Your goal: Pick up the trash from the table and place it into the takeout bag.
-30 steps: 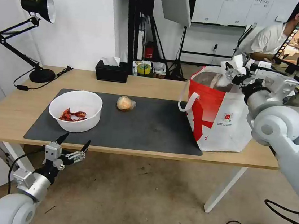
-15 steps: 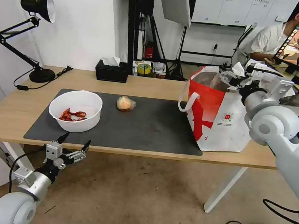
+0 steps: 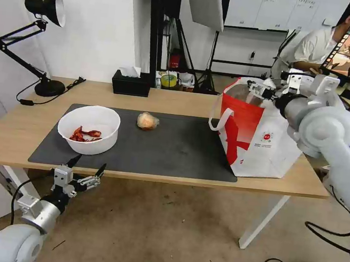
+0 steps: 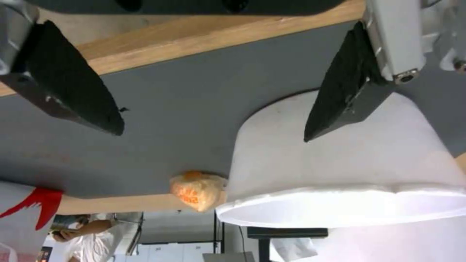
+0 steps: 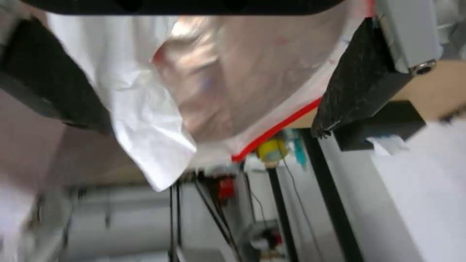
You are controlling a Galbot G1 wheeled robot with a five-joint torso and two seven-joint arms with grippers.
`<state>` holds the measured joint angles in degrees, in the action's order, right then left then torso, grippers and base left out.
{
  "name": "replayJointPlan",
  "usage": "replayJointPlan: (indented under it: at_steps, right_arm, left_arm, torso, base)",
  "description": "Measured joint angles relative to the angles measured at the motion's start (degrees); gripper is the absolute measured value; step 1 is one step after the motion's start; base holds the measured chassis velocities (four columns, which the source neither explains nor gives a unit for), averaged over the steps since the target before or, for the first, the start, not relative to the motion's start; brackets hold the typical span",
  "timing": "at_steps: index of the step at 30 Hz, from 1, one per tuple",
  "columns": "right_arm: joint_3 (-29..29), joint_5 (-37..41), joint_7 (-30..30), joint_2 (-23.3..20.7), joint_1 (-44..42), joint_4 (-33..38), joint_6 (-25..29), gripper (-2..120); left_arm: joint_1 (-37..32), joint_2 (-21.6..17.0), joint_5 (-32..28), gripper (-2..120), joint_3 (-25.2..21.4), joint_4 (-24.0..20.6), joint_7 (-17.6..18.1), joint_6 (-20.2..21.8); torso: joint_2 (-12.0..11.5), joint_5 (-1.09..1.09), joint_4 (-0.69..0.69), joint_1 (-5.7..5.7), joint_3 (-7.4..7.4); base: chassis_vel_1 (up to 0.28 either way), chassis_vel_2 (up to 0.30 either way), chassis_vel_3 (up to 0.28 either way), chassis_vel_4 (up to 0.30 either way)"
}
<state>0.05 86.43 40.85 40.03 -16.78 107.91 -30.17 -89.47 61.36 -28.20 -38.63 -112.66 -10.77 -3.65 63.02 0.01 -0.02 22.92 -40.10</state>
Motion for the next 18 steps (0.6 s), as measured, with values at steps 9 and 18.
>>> replayJointPlan:
  at_steps: [9,18]
  right_arm:
    - [0.4,11.9,12.8,1.2,2.1,-0.1,-1.6,100]
    - [-1.4,-29.6,-25.0,-2.2,-3.9,-5.2,10.3,100]
  left_arm:
    - [0.3,-0.4,-0.1,100,0.2,0.2,0.0,0.0]
    - [0.5,-0.3,-0.1,100,0.5,0.4,0.0,0.0]
  torso:
    - [0.0,0.00,0.00,0.00,0.00]
    - [0.0,0.02,0.00,0.00,0.00]
  base:
    - [0.000,0.000,0.000,0.000]
    - [0.000,0.000,0.000,0.000]
